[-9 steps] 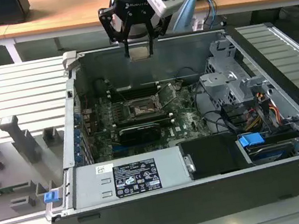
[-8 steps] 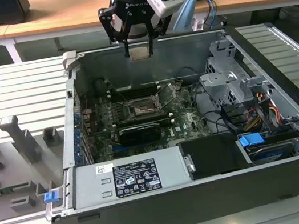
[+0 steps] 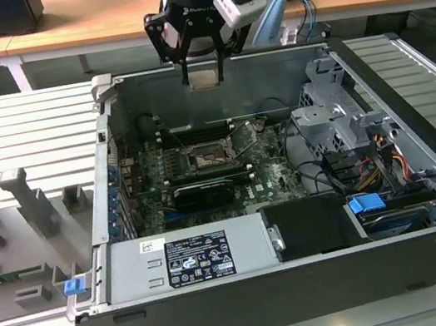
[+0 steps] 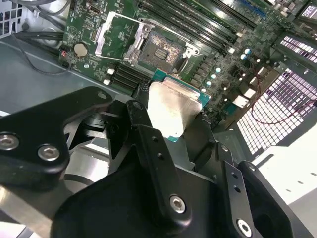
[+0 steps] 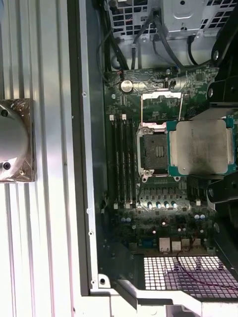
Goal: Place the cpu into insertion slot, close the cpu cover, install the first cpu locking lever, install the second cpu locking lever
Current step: 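Place the cpu into insertion slot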
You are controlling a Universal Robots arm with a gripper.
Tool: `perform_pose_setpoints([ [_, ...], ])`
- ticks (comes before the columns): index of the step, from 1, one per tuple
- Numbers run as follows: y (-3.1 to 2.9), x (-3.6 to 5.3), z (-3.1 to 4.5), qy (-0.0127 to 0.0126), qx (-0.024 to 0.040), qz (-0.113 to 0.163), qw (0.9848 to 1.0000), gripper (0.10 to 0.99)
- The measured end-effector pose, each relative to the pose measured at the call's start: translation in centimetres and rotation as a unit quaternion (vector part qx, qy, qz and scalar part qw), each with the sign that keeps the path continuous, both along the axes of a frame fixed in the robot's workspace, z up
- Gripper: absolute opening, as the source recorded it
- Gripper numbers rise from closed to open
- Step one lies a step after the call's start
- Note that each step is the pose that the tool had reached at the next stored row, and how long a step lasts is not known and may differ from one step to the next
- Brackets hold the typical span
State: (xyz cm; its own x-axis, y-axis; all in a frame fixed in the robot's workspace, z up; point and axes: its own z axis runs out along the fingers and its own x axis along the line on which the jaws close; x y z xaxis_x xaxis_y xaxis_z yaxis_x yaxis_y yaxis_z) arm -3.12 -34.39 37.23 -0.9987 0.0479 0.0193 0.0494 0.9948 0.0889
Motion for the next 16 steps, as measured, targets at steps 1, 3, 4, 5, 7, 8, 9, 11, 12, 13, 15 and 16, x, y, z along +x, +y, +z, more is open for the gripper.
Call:
perform_pose_setpoints([
  [1, 0.00, 0.00, -0.05, 0.0000, 0.0000, 0.000, 1.0000, 0.529],
  [3, 0.00, 0.00, -0.13, 0.0000, 0.0000, 0.000, 1.0000, 0.529],
  [4, 0.00, 0.00, -0.20, 0.0000, -0.0001, 0.000, 1.0000, 0.529],
  [5, 0.00, 0.00, -0.22, 0.0000, -0.0001, 0.000, 1.0000, 0.529],
  [7, 0.00, 0.00, -0.26, 0.0000, -0.0001, -0.001, 1.0000, 0.529],
  [8, 0.00, 0.00, -0.26, 0.0000, -0.0001, -0.001, 1.0000, 0.529],
  [9, 0.00, 0.00, -0.27, 0.0000, -0.0001, -0.001, 1.0000, 0.529],
  [11, 0.00, 0.00, -0.28, 0.0000, -0.0001, -0.002, 1.0000, 0.529],
  [12, 0.00, 0.00, -0.28, 0.0000, -0.0001, -0.003, 1.0000, 0.529],
  [13, 0.00, 0.00, -0.29, 0.0000, -0.0001, -0.004, 1.0000, 0.529],
  [15, 0.00, 0.00, -0.33, 0.0000, -0.0001, -0.015, 0.9999, 0.529],
  [16, 0.00, 0.00, -0.34, 0.0000, -0.0001, -0.018, 0.9998, 0.529],
])
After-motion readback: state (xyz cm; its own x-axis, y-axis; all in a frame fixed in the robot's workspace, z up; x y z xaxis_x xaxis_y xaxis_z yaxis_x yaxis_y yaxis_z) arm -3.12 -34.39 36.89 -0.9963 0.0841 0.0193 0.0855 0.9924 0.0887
